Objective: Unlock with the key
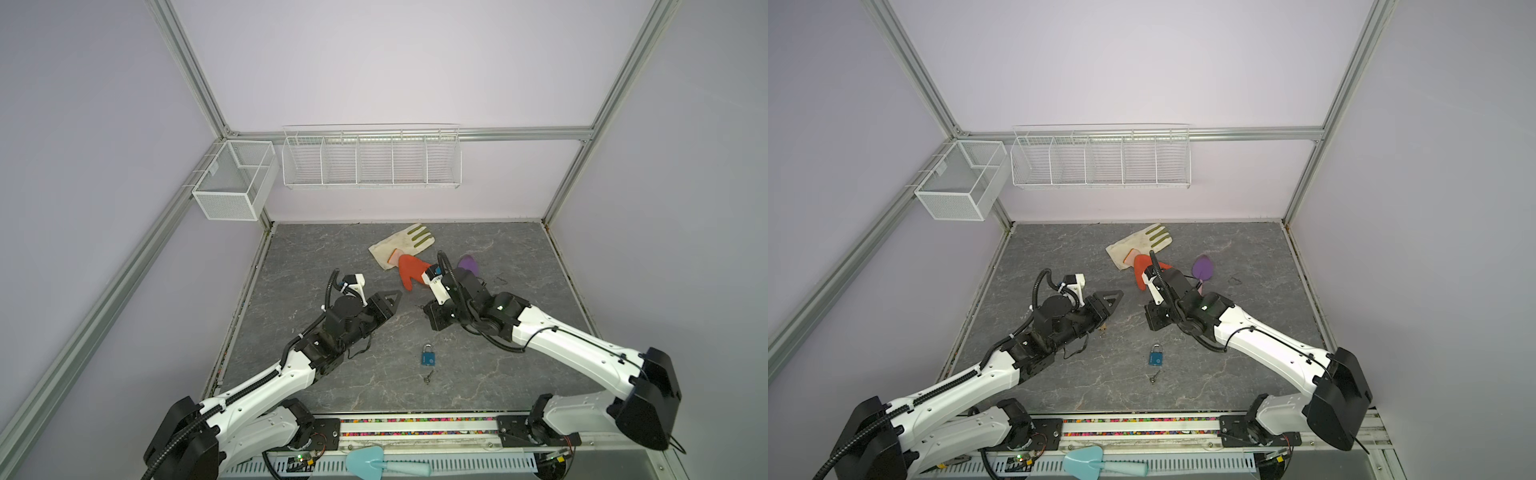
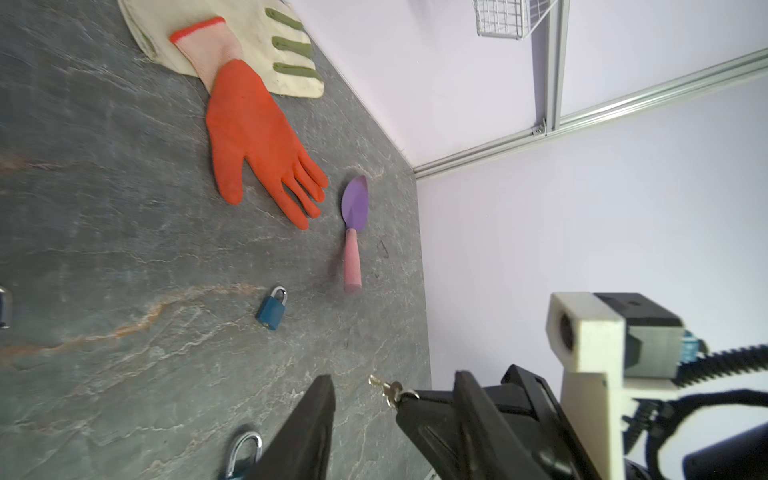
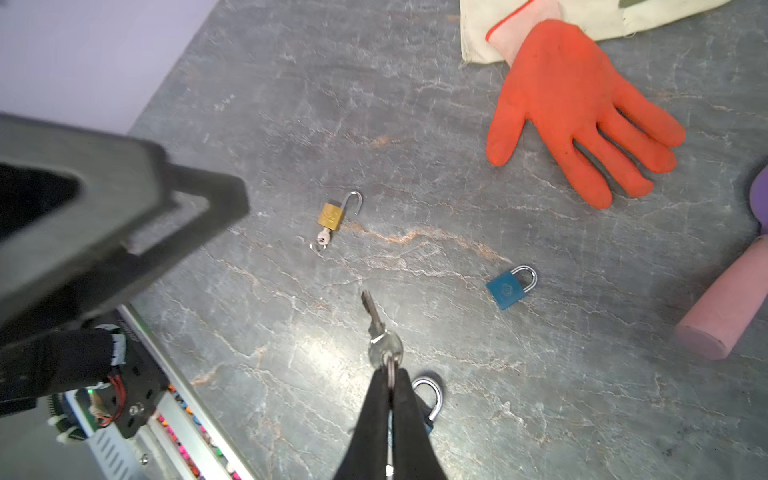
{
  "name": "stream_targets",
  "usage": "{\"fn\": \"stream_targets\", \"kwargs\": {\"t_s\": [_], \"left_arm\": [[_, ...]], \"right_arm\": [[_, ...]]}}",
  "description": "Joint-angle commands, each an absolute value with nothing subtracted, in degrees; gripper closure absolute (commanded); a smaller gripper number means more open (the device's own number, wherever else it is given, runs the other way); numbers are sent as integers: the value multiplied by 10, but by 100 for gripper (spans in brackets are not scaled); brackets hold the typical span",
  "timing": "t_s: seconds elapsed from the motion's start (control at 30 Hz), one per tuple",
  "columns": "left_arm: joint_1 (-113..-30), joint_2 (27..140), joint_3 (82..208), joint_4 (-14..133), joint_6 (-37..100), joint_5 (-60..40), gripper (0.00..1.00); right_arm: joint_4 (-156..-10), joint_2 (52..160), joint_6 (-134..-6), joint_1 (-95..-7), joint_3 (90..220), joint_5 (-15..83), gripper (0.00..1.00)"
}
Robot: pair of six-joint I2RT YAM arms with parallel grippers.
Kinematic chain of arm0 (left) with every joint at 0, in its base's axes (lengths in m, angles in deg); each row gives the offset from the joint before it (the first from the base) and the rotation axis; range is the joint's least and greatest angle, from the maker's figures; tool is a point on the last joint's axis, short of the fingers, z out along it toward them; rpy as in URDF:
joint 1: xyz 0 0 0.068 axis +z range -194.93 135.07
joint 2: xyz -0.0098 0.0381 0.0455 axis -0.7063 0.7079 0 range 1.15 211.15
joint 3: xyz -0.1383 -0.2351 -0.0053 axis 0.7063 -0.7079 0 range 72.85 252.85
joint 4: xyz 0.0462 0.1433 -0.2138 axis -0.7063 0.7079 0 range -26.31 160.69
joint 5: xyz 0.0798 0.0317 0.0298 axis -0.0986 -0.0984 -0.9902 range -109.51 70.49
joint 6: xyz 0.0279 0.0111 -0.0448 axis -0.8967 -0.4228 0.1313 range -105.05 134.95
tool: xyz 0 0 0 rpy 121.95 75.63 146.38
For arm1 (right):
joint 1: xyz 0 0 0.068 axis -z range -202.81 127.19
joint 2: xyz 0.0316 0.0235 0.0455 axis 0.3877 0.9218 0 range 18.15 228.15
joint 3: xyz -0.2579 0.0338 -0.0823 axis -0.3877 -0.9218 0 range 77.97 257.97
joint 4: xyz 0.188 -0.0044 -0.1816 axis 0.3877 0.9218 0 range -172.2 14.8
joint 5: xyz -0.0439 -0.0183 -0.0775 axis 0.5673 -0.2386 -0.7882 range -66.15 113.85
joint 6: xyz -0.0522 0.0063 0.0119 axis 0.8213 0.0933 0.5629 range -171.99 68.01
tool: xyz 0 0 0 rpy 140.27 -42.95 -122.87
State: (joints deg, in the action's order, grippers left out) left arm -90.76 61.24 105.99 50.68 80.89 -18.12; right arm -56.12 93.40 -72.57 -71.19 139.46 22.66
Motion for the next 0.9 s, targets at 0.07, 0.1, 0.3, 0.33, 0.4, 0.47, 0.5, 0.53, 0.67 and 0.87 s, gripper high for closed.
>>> {"fn": "stream_targets", "kwargs": {"t_s": [0.07, 0.1, 0.3, 0.33, 0.4, 0.47, 0.5, 0.53, 0.67, 0.87], "left_arm": [[-924, 637, 1080, 398, 824, -175, 53], [-925, 642, 1083, 387, 822, -169, 53], [-940, 664, 1096, 354, 815, -162, 53], [-942, 666, 1097, 353, 816, -162, 54], [-945, 672, 1101, 348, 817, -162, 54], [-948, 678, 1104, 339, 818, -160, 55], [-949, 682, 1106, 338, 818, -157, 55], [-949, 684, 1107, 342, 818, -159, 55], [-949, 689, 1102, 337, 829, -164, 56], [-951, 700, 1102, 317, 842, -156, 56]], "right_arm": [[-588, 890, -767, -713, 1399, 249, 94], [-590, 886, -770, -713, 1401, 250, 93], [-606, 877, -778, -715, 1408, 266, 94], [-610, 875, -778, -716, 1408, 268, 94], [-620, 874, -777, -718, 1409, 272, 94], [-621, 874, -780, -719, 1411, 271, 93], [-624, 873, -780, -719, 1411, 272, 94], [-626, 872, -780, -719, 1410, 272, 93], [-629, 861, -780, -720, 1410, 272, 94], [-634, 853, -782, -721, 1411, 272, 94]]}}
